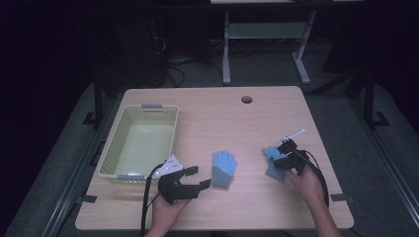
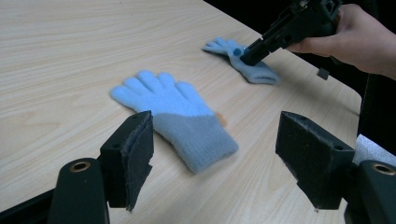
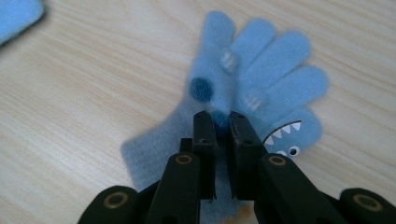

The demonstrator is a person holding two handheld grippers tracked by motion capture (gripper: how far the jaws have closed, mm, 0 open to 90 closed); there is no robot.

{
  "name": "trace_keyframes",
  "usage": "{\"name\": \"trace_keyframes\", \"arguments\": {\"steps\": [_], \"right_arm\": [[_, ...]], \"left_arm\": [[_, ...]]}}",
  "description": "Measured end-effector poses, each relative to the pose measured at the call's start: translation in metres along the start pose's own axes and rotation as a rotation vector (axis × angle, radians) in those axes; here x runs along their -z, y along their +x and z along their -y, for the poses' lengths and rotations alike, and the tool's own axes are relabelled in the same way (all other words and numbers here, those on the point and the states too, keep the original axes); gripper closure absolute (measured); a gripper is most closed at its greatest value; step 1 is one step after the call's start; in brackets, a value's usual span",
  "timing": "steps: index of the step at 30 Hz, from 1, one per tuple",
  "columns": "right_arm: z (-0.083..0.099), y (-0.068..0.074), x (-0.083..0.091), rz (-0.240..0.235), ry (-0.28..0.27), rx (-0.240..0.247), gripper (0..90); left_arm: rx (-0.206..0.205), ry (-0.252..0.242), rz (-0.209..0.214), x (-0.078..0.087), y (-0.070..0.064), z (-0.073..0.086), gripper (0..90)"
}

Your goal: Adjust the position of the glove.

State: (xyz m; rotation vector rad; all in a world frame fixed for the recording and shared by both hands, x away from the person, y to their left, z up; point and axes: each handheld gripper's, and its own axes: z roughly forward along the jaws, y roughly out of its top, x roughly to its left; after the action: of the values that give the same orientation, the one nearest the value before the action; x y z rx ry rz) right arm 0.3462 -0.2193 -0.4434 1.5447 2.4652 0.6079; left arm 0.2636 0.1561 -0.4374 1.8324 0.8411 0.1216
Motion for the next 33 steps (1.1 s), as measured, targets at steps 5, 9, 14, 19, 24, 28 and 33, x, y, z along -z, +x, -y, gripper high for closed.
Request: {"name": "trace_keyframes", "arguments": {"steps": [5, 9, 14, 19, 24, 28, 33], "right_arm": [[0.001, 0.001, 0.005, -0.01, -0.017, 0.002, 82.9], [-0.001, 0.002, 0.011, -0.019, -0.034, -0.011, 82.9], [-0.004, 0.006, 0.024, -0.023, -0.071, 0.016, 83.0], [-0.009, 0.012, 0.035, -0.028, -0.098, 0.028, 82.9], [-0.014, 0.021, 0.043, -0.043, -0.12, 0.054, 82.9], [-0.02, 0.029, 0.051, -0.06, -0.154, 0.077, 82.9], [-0.028, 0.044, 0.056, -0.07, -0.158, 0.103, 82.8]], "left_arm": [[0.0, 0.0, -0.001, 0.0, 0.0, 0.0, 27.4], [-0.003, -0.005, -0.003, 0.0, -0.001, 0.0, 27.4], [-0.002, -0.003, -0.005, 0.001, 0.0, 0.0, 27.4], [-0.003, -0.005, -0.007, 0.001, 0.0, 0.0, 27.4], [-0.004, -0.005, -0.007, 0.001, 0.0, 0.0, 27.4], [-0.009, -0.012, -0.006, 0.001, 0.0, 0.0, 27.4], [-0.01, -0.012, -0.006, 0.001, 0.0, 0.0, 27.4]]}}
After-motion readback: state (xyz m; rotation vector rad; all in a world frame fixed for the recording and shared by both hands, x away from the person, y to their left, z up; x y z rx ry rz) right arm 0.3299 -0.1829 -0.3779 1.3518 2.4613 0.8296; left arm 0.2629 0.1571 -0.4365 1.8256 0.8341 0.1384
